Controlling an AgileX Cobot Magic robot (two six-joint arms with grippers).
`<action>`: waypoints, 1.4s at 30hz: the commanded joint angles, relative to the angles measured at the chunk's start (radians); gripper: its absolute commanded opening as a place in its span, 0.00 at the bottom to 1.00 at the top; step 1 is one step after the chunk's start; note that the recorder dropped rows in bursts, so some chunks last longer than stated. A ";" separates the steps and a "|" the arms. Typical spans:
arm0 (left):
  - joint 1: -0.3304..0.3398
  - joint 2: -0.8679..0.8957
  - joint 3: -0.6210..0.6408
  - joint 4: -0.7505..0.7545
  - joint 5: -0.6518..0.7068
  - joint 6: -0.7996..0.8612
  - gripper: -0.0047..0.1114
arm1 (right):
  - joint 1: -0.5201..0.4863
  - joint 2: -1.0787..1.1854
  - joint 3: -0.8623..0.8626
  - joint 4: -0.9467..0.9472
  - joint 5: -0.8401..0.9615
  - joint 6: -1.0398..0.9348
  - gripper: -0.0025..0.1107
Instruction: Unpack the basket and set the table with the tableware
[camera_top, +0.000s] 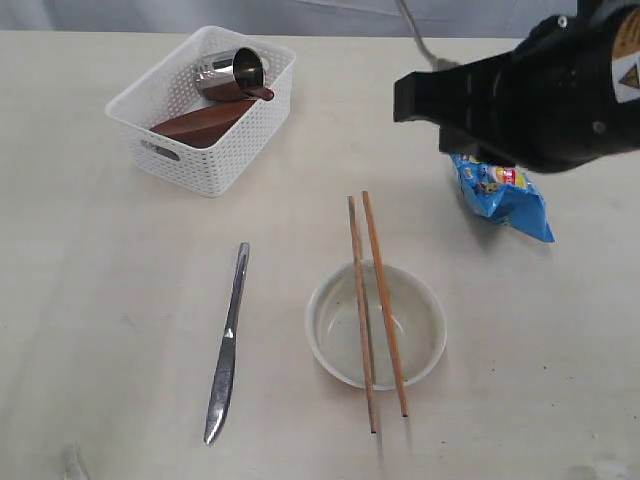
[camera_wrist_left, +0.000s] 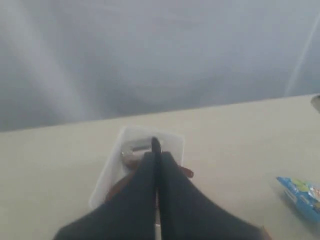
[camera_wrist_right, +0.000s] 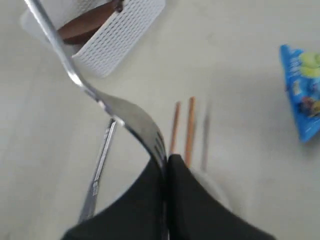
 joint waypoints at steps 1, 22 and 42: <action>0.002 -0.150 0.147 0.046 -0.041 -0.100 0.04 | 0.092 -0.071 0.110 0.207 -0.135 0.031 0.02; 0.002 -0.359 0.609 -0.674 -0.503 0.017 0.04 | 0.362 -0.137 0.276 0.301 -0.469 0.260 0.02; -0.091 -0.032 0.280 -0.315 0.195 0.895 0.04 | 0.356 -0.137 0.276 0.283 -0.484 0.245 0.02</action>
